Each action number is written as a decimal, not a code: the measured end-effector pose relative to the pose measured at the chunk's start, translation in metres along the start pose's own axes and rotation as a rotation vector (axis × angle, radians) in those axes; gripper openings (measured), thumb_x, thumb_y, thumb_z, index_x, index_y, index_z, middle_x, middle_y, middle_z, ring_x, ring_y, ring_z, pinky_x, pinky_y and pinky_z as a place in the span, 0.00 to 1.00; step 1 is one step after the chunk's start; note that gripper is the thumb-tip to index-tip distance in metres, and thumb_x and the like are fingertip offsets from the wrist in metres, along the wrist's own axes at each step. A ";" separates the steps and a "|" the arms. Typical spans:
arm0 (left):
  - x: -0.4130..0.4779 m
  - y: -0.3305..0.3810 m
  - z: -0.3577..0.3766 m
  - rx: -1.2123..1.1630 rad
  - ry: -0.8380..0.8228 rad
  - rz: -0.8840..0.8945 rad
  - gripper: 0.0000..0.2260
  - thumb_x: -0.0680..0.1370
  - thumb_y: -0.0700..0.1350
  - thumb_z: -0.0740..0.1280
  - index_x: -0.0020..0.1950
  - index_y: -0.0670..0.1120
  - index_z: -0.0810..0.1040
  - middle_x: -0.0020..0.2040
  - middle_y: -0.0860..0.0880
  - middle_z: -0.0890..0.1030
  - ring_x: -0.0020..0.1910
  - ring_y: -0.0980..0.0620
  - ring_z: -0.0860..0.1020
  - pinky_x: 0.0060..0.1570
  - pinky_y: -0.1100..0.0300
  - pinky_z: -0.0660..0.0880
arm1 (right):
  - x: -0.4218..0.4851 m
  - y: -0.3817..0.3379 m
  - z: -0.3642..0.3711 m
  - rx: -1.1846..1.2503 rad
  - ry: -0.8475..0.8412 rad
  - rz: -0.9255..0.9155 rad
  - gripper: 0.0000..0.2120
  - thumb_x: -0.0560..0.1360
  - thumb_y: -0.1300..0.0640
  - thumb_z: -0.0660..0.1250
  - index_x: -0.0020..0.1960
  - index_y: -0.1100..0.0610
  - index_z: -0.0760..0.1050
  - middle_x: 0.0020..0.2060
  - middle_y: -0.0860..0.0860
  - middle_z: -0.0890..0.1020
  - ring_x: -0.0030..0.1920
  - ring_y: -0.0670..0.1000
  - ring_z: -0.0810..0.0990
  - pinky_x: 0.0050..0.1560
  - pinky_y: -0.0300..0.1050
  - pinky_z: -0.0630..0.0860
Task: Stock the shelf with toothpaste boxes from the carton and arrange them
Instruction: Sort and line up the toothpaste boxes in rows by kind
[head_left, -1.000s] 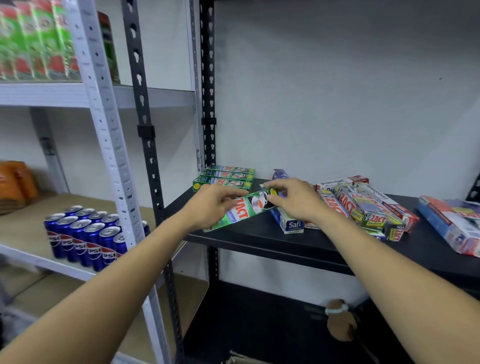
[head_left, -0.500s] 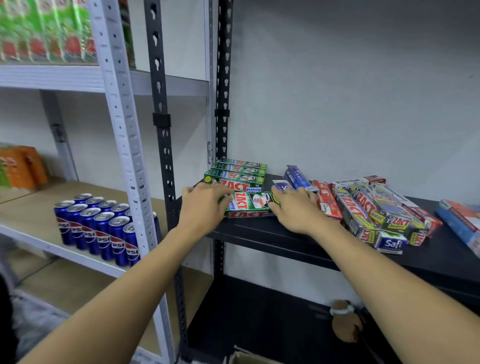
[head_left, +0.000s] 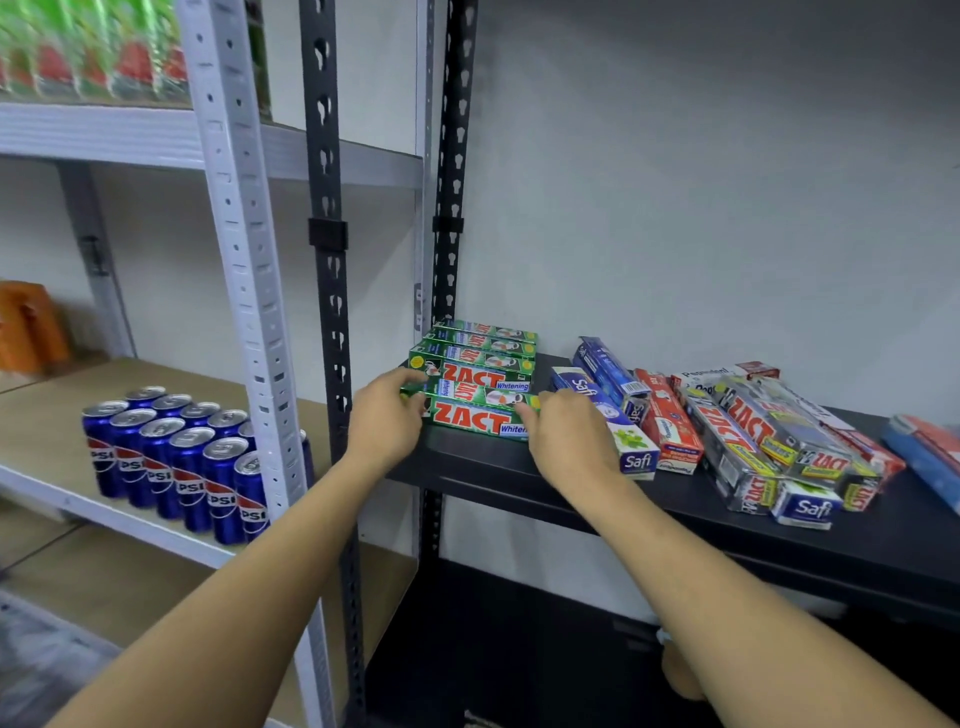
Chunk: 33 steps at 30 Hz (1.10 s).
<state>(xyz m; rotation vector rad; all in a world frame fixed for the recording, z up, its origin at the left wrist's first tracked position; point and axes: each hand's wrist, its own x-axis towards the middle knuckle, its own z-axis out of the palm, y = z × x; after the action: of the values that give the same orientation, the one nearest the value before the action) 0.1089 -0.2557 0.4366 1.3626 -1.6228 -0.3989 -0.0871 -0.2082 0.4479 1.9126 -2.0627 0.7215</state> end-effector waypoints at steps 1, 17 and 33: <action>0.004 0.000 0.001 -0.035 0.006 -0.028 0.12 0.81 0.41 0.65 0.65 0.45 0.77 0.63 0.46 0.80 0.49 0.57 0.75 0.34 0.74 0.67 | 0.003 0.000 0.003 0.082 0.004 0.048 0.21 0.81 0.43 0.59 0.53 0.60 0.79 0.47 0.55 0.81 0.48 0.55 0.79 0.43 0.48 0.76; 0.036 -0.012 0.019 0.031 0.143 -0.109 0.18 0.82 0.52 0.63 0.69 0.46 0.72 0.62 0.47 0.80 0.49 0.56 0.72 0.39 0.61 0.68 | 0.030 0.004 0.033 0.633 0.082 0.267 0.22 0.74 0.49 0.72 0.62 0.61 0.78 0.53 0.51 0.84 0.46 0.42 0.77 0.42 0.32 0.71; 0.040 -0.019 0.025 0.114 0.134 -0.081 0.21 0.81 0.55 0.62 0.71 0.47 0.69 0.63 0.47 0.80 0.57 0.46 0.79 0.45 0.57 0.71 | 0.035 0.007 0.039 0.582 0.050 0.204 0.13 0.77 0.50 0.69 0.59 0.54 0.81 0.51 0.47 0.85 0.50 0.46 0.81 0.48 0.41 0.77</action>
<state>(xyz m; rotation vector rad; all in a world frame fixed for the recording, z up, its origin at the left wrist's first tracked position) 0.1025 -0.3051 0.4282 1.5125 -1.5024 -0.2595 -0.0921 -0.2581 0.4305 1.9239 -2.2012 1.5424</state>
